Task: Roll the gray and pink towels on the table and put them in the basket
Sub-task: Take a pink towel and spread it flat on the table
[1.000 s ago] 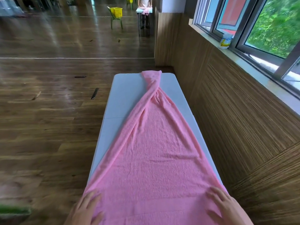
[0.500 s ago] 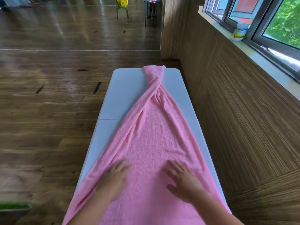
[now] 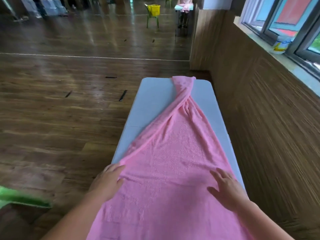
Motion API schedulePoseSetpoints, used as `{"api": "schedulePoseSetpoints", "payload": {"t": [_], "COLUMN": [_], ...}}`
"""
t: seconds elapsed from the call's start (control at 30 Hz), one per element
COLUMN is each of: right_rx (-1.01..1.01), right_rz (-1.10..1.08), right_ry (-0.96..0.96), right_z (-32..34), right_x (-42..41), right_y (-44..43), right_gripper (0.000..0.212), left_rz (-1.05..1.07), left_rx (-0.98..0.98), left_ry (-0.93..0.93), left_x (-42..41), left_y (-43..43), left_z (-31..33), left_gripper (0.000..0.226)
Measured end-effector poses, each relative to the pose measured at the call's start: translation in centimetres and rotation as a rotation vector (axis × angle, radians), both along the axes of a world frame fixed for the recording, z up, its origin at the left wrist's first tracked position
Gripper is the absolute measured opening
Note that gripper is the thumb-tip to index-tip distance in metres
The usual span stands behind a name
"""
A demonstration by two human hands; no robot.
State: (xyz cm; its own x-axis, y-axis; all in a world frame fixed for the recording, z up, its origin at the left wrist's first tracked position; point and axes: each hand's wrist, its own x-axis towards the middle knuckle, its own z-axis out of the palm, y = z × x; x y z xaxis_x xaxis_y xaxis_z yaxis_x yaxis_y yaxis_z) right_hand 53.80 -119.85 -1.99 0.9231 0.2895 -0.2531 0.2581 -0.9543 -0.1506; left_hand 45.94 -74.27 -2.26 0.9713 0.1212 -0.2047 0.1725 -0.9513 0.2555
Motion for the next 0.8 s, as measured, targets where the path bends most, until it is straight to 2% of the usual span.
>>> {"api": "schedulePoseSetpoints", "payload": {"t": [0.27,0.43,0.6,0.8], "right_rx": [0.277,0.431,0.562,0.577], "right_rz": [0.272,0.409,0.507,0.584], "right_ry": [-0.124,-0.098,-0.059,-0.003], "right_z": [6.1,9.6,11.3,12.3], "right_x": [-2.8,-7.8,-14.4,-17.3], "right_y": [21.8,38.2,54.6,67.1], "right_gripper": [0.062,0.053,0.055,0.041], "left_rz": [0.174,0.322,0.46,0.538], "left_rx": [-0.16,-0.238,-0.268,-0.277], "left_ry": [-0.297,-0.364,-0.481,-0.51], "left_x": [-7.6,-16.3,-25.4,-29.6], "left_y": [6.3,17.2,30.6,41.9], "left_z": [7.2,10.0,12.1,14.1], "left_gripper": [0.054,0.05,0.051,0.039]}}
